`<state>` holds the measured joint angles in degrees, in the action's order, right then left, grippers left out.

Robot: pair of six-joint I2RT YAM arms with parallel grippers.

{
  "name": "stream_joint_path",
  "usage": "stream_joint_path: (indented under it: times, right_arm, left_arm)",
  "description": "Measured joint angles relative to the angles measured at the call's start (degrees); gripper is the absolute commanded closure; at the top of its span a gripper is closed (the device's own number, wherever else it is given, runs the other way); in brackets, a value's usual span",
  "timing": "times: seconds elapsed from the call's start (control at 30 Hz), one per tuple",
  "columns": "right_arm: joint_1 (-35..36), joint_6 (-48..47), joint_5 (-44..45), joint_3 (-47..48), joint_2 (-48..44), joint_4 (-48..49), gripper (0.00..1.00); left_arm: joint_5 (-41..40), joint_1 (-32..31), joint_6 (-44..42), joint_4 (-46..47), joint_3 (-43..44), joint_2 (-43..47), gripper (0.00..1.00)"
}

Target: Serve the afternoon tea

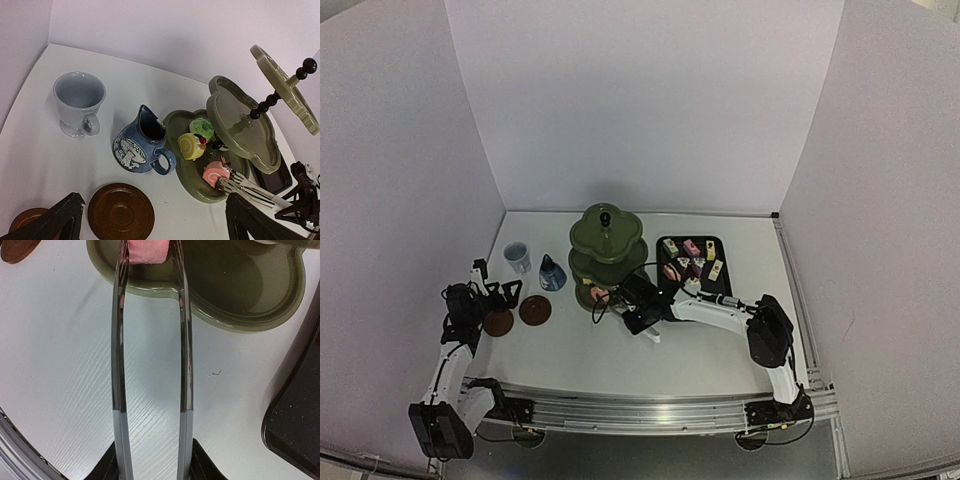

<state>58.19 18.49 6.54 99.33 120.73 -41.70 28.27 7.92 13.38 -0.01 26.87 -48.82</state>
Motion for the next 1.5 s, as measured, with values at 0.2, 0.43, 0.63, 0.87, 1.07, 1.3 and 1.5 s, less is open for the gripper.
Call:
stream_joint_path:
  times: [0.2, 0.43, 0.63, 0.87, 1.07, 1.3, 1.5]
  right_arm:
    - [0.0, 0.0, -0.2, -0.8, -0.8, -0.5, 0.61]
    - [0.0, 0.0, -0.9, -1.8, -3.2, -1.6, 0.61]
    - [0.0, 0.0, -1.6, -3.0, -4.7, -1.9, 0.62]
    - [0.0, 0.5, -1.9, -7.3, -9.2, -3.2, 0.63]
    - [0.0, 2.7, -0.4, -13.2, -16.8, -4.1, 0.63]
    - [-0.6, 7.7, 1.5, -20.2, -24.4, -4.5, 0.64]
    - [-4.2, 13.3, 3.4, -25.6, -32.1, -6.0, 0.64]
  left_arm:
    - [0.0, 0.0, 0.0, 0.0, 0.0, 0.0, 0.00]
    - [0.0, 0.0, -0.1, 0.0, 0.0, 0.0, 0.00]
    - [0.0, 0.0, -0.1, 0.0, 0.0, 0.0, 0.00]
    - [0.0, 0.0, -0.1, 0.0, 0.0, 0.0, 0.00]
    - [0.0, 0.0, -0.1, 0.0, 0.0, 0.0, 0.00]
    - [0.0, 0.0, -0.1, 0.0, 0.0, -0.3, 0.00]
    - [0.0, 0.0, -0.1, 0.0, 0.0, -0.4, 0.00]
